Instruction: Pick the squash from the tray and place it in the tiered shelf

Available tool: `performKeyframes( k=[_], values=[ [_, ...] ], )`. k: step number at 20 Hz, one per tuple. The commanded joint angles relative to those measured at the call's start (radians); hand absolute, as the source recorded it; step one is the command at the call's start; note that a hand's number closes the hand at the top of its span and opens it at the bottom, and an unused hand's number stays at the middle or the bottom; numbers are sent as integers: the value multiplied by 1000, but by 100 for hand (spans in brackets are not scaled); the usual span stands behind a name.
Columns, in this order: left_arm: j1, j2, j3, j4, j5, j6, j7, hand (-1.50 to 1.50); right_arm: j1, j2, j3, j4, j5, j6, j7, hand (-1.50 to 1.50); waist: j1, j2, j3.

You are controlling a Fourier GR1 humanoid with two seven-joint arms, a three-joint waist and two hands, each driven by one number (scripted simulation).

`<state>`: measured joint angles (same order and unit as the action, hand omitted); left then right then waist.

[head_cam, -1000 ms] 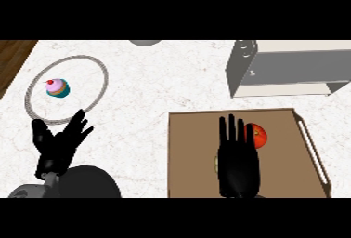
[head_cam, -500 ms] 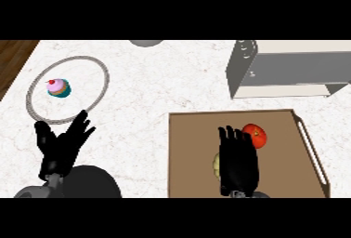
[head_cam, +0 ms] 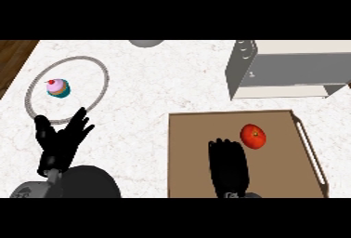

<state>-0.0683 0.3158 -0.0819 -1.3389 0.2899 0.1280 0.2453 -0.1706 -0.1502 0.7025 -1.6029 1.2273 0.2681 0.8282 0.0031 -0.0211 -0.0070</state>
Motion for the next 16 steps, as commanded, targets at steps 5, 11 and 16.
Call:
performKeyframes(
  k=[5, 11, 16],
  values=[
    [-8, -25, 13, 31, -12, -1, 16, 0, 67, -29, 50, -112, 1, -93, -122, 150, -7, 22, 7],
    [43, -23, 8, 11, -9, -20, -20, 0, 107, -7, -224, -299, -453, -54, -329, 150, -15, 27, 9],
    [23, -37, 20, 52, -21, -16, -42, 0, 75, -92, -395, -556, -564, 35, -327, 150, -21, 20, 6]
  ],
)
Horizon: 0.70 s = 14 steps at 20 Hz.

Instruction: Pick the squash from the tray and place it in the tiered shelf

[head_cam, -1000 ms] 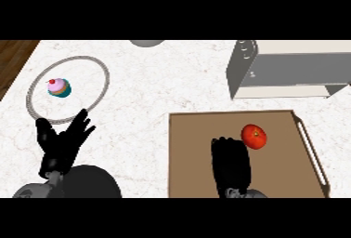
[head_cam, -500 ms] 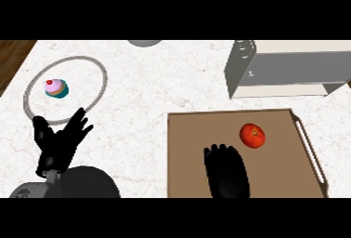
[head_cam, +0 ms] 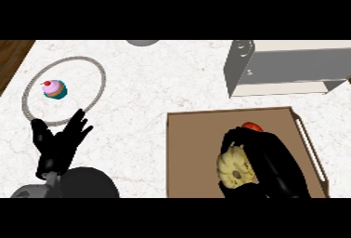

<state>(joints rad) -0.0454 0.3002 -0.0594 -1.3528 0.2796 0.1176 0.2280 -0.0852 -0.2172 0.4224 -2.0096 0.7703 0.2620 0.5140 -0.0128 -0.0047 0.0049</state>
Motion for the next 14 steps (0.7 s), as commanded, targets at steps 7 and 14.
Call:
performKeyframes(
  k=[7, 14],
  values=[
    [-6, 1, 13, 27, -8, -10, 22, 0, -186, -94, -442, -388, -324, 231, 245, 150, -2, 0, -6],
    [-8, -20, 1, 36, -34, -9, 14, 0, -559, -225, -685, -166, -552, 301, 442, 150, 13, 3, -7]
  ],
)
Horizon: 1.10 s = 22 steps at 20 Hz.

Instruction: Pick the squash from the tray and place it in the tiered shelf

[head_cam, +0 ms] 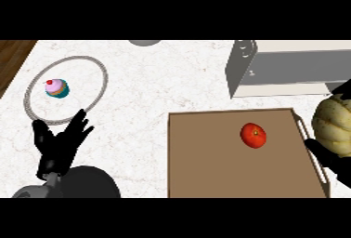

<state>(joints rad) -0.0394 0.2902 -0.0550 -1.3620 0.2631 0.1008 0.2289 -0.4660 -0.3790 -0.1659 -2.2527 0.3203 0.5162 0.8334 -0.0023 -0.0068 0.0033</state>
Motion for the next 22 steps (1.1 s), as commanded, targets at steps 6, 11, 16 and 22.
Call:
performKeyframes(
  k=[6, 11, 16, 22],
  values=[
    [19, -20, -22, -16, -30, 8, 43, 0, -411, -203, -186, 354, -181, 43, 157, 150, 13, 5, -5],
    [19, -26, -9, -20, -26, -1, 48, 0, -558, -283, -175, 620, -103, 4, 29, 150, 25, 9, -5],
    [-29, -19, 23, 32, -19, -29, 47, 0, -568, -329, -150, 827, -41, -5, -200, 150, 19, 11, -4],
    [15, 1, 40, 29, -24, -69, 6, 0, -587, -341, -95, 1011, 12, -8, -353, 150, 22, 12, -4]
  ],
)
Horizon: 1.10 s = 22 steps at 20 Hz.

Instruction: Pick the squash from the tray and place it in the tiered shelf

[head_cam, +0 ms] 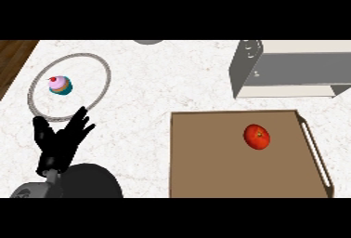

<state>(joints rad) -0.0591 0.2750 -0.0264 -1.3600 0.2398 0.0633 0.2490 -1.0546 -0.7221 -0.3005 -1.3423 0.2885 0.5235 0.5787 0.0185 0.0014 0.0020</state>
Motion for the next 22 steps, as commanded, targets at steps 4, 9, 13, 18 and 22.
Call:
performKeyframes(
  k=[4, 9, 13, 18, 22],
  values=[
    [-15, 4, 21, 52, 7, -33, 15, 0, -42, -7, 89, 238, 131, -72, -222, 150, 4, 6, -3],
    [14, -32, 7, 82, -43, -1, -41, 0, -109, -16, 97, 385, 178, -116, -313, 150, 4, 5, -3],
    [-1, -38, -8, -42, -28, 16, 73, 0, -167, 38, 131, 491, 246, -215, -355, 150, 11, 5, -2],
    [35, -48, -14, -32, -46, 8, 48, 0, -169, 52, 132, 593, 282, -280, -460, 150, 9, 5, -2],
    [19, -25, 35, 56, -21, -52, -23, 0, -151, 18, 90, 693, 267, -299, -602, 150, 5, 8, -2]
  ],
)
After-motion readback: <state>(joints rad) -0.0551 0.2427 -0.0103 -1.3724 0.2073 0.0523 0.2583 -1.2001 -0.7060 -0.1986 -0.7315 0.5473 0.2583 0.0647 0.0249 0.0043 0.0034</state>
